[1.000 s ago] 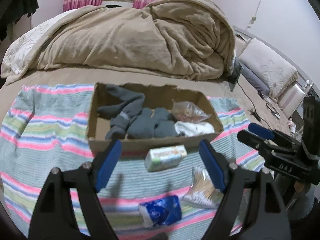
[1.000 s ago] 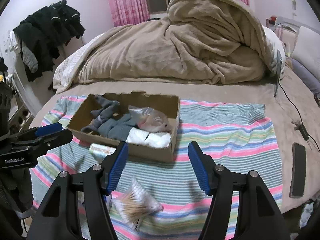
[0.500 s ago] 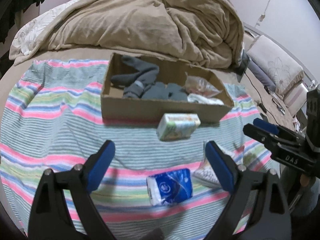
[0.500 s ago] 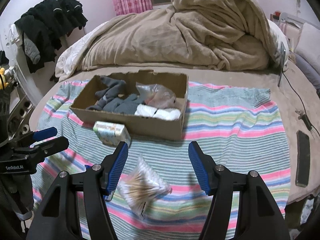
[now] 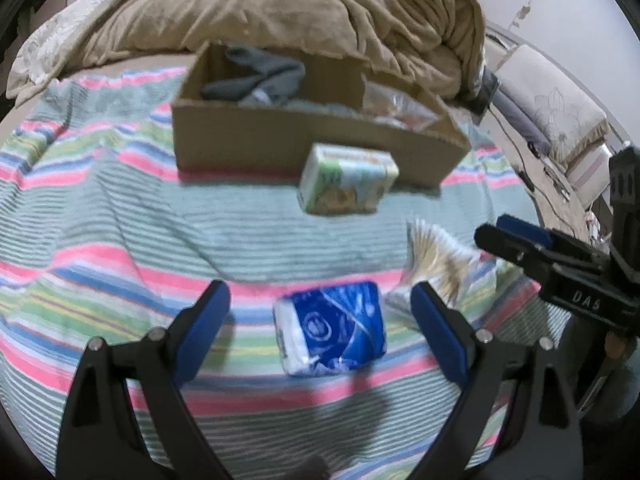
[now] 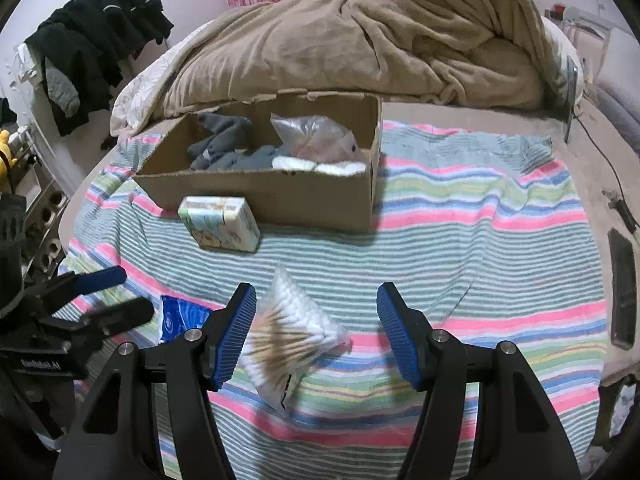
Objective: Organize objects
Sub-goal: 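Withdraw both tools from the box toward the remaining items, then grasp the blue tissue pack with left tool while right tool grasps cotton swab bag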
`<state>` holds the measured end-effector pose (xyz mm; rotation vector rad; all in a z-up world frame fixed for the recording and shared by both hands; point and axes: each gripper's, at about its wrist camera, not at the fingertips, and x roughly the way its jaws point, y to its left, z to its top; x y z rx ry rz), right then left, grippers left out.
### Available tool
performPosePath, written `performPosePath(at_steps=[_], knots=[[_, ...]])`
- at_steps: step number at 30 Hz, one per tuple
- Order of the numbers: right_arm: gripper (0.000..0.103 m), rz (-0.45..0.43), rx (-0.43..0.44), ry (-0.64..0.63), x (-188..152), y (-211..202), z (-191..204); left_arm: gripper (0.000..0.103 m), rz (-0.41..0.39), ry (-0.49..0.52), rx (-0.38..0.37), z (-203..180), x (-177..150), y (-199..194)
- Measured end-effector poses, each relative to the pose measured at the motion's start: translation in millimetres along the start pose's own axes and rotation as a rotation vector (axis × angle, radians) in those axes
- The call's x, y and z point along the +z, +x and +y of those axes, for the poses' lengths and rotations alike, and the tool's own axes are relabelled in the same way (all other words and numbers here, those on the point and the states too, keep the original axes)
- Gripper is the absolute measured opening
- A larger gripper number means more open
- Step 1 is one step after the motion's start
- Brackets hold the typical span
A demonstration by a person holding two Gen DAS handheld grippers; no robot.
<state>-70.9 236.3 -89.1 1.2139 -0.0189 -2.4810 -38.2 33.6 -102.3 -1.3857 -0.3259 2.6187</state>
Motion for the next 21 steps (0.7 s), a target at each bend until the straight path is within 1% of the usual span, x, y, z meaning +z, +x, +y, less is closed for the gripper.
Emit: performPosePath(at_steps=[11, 13, 14, 15, 21], knots=[[0.066, 0.020, 0.028, 0.021, -10, 13, -10, 0.093, 0.097, 0.053, 0.024, -19, -18, 32], [0.068, 0.021, 0.037, 0.023, -11, 15, -11, 0.093, 0.117, 0.067, 0.041, -22, -22, 38], [0.074, 0.021, 0.043, 0.025, -12, 16, -12, 0.093, 0.124, 0.070, 0.050, -23, -24, 40], [0.076, 0.020, 0.049, 0.027, -12, 17, -13, 0.093, 0.127, 0.073, 0.061, -25, -26, 42], [0.076, 0.033, 0.088, 0.032, -17, 21, -17, 0.093, 0.125, 0.128, 0.139, -37, -32, 49]])
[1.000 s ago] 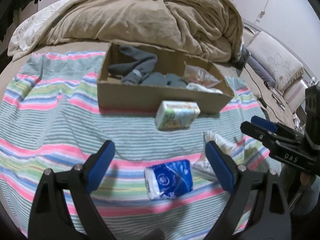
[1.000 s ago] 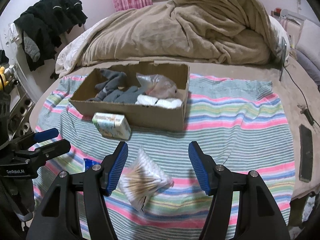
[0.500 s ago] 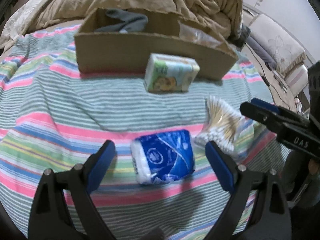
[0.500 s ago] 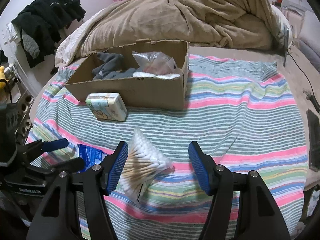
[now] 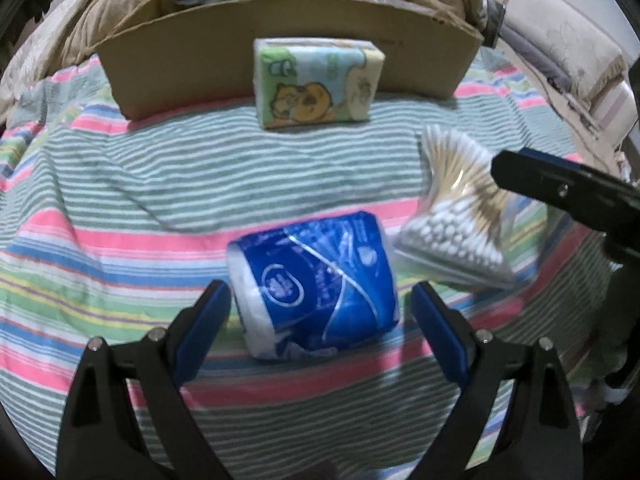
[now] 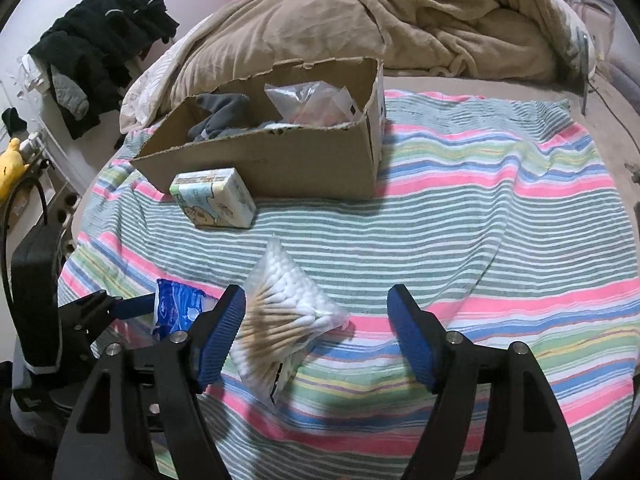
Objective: Organize objects
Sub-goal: 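Grasp the blue tissue pack with left tool while right tool grasps cotton swab bag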
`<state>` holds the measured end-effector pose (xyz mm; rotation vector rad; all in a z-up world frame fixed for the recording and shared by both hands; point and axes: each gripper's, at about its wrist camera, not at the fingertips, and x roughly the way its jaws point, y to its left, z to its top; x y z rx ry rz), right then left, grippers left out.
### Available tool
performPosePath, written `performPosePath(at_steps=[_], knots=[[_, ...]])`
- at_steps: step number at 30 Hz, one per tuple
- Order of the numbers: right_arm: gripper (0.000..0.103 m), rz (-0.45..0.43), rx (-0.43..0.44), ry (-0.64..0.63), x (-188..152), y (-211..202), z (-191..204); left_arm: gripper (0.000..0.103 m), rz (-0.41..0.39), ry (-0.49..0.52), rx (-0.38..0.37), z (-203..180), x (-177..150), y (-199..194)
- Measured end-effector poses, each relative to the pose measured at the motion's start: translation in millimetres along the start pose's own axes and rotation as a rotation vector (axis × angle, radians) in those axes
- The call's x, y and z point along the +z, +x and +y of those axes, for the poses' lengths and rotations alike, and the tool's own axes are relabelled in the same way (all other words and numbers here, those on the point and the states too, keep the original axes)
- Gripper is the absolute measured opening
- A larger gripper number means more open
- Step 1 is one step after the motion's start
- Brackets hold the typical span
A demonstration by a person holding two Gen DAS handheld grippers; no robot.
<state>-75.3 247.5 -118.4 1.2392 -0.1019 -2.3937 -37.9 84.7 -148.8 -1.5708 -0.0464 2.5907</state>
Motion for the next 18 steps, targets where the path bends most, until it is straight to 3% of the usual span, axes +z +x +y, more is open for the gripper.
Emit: performPosePath(at_steps=[5, 7, 13, 18], knots=[[0.076, 0.025, 0.009, 0.002, -2, 6, 2, 0.089, -0.015, 0.005, 0.018, 1, -3, 1], [0.076, 0.041, 0.013, -0.002, -4, 10, 4, 0.078, -0.028, 0.005, 0.030, 2, -3, -1], [0.076, 0.066, 0.035, 0.006, -5, 17, 9, 0.074, -0.049, -0.005, 0.004, 9, -6, -7], [0.052, 0.077, 0.070, -0.006, -7, 20, 18, 0.072, -0.060, -0.022, -0.021, 16, -8, -13]])
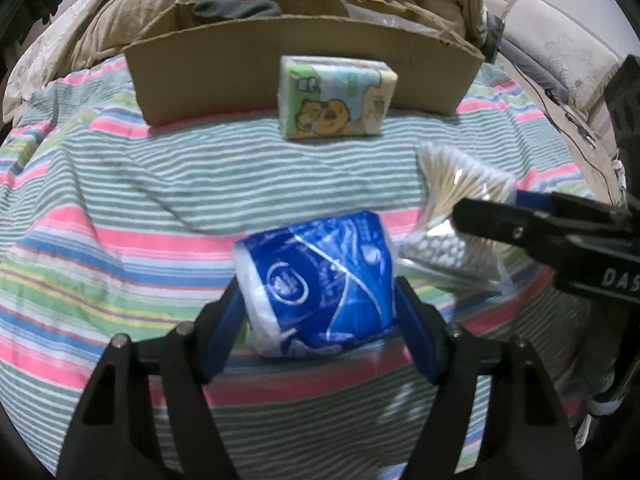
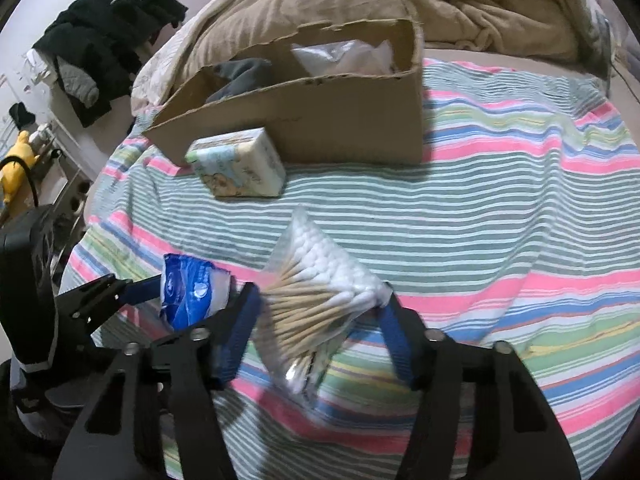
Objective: Organize objects
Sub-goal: 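Grasp the blue tissue pack with left tool while right tool grasps cotton swab bag, then carry the blue tissue pack and cotton swab bag over the box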
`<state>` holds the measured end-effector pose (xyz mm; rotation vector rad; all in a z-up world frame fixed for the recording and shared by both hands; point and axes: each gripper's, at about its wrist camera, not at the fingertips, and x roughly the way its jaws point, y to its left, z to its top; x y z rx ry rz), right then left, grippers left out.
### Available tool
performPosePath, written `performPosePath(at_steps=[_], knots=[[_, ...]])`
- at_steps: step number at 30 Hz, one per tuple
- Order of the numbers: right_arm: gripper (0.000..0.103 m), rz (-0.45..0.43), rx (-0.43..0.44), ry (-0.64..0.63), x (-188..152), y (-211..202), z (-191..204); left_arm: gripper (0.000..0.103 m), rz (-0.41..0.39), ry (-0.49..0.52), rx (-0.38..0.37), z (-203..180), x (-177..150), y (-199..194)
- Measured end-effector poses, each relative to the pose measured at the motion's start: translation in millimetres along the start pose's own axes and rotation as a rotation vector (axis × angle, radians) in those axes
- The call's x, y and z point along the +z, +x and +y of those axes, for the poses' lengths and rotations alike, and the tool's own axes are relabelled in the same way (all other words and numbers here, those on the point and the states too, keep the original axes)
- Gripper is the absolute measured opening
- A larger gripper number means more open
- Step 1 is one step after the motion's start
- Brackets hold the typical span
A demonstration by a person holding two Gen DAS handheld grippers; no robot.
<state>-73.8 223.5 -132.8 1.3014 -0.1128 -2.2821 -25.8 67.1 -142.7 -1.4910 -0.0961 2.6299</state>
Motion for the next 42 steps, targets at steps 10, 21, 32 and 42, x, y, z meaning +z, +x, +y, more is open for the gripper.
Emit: performPosePath(at_steps=[10, 21, 32, 42], knots=[[0.029, -0.032, -0.007, -0.054, 3, -16, 16, 0.070, -0.048, -0.020, -0.027, 11, 3, -19], [0.027, -0.105, -0.021, -0.069, 20, -47, 24, 0.070, -0.111, -0.047, -0.038, 23, 18, -46], [0.027, -0.186, -0.005, -0.092, 47, -73, 32, 0.070, -0.195, -0.073, -0.021, 45, 43, -75], [0.027, -0.224, -0.020, -0.120, 74, -79, 39, 0.070, -0.246, -0.084, -0.018, 58, 67, -89]])
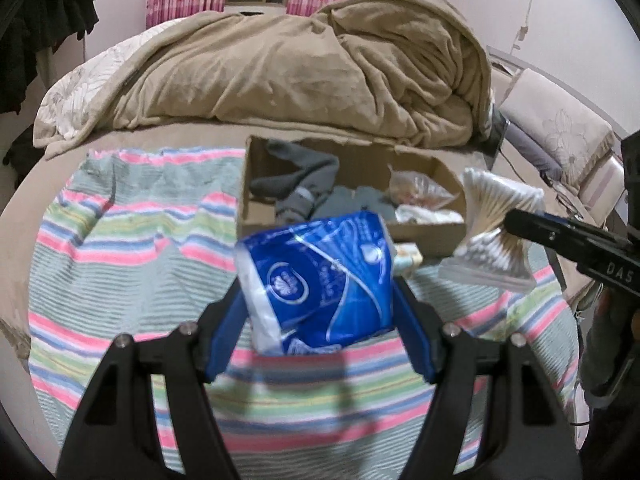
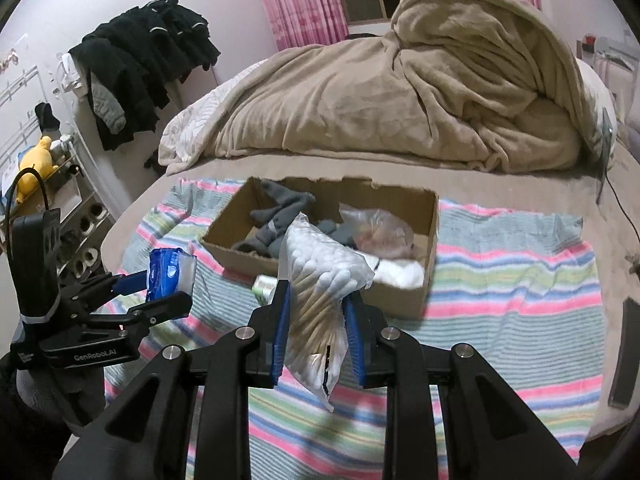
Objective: Organize objects
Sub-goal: 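Carry the blue tissue pack and cotton swab bag over the box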
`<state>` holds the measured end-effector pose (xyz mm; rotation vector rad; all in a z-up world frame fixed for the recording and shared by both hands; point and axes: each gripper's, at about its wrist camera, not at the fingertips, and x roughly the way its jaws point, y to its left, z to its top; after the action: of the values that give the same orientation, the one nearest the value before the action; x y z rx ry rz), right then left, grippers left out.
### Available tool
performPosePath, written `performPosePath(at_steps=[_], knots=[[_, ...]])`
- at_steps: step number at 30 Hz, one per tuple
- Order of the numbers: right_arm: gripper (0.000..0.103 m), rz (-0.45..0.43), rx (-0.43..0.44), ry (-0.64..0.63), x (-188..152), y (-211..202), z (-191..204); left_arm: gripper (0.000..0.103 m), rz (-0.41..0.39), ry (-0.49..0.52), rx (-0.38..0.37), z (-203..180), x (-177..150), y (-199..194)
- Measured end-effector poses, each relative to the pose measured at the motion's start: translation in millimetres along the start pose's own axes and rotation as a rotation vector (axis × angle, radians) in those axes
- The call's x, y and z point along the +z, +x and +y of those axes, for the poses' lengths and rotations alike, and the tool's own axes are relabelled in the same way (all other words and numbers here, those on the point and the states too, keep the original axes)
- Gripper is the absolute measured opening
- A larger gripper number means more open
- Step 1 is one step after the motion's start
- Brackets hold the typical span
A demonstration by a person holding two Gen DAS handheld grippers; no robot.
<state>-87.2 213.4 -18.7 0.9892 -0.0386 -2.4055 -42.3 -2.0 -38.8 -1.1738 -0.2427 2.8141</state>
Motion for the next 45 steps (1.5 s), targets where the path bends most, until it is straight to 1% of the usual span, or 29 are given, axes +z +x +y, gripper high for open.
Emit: performPosePath(at_steps=[9, 15, 24, 26, 29, 34, 38, 40, 42, 45], knots=[[0.027, -0.040, 0.005, -0.011, 29, 5, 2, 0.070, -0.031, 0.000, 0.007, 11, 22, 2], [0.027, -0.047, 0.021, -0.008, 45, 22, 3, 0.070, -0.043, 0.003, 0.008, 16, 37, 11], [0.027, 0.007, 0.083, 0.018, 61, 71, -2, 0.070, -0.042, -0.015, -0.001, 25, 50, 27], [0.027, 0.021, 0.101, 0.034, 61, 79, -4, 0.070, -0.049, -0.019, -0.022, 25, 53, 29], [0.027, 0.034, 0.111, 0.052, 62, 90, -9, 0.070, -0.056, 0.002, -0.035, 19, 58, 35], [0.027, 0.066, 0.117, 0.080, 62, 109, -18, 0.070, -0.036, 0.014, -0.044, 14, 66, 52], [0.027, 0.091, 0.102, 0.079, 60, 124, -22, 0.070, -0.011, 0.019, -0.047, 13, 66, 67], [0.028, 0.089, 0.092, 0.073, 59, 129, -23, 0.070, 0.005, 0.017, -0.055, 13, 65, 73], [0.030, 0.087, 0.065, 0.053, 59, 132, -21, 0.071, 0.018, 0.024, -0.054, 12, 64, 79], [0.036, 0.086, 0.013, 0.008, 60, 139, -17, 0.071, 0.038, 0.032, -0.048, 10, 62, 87]])
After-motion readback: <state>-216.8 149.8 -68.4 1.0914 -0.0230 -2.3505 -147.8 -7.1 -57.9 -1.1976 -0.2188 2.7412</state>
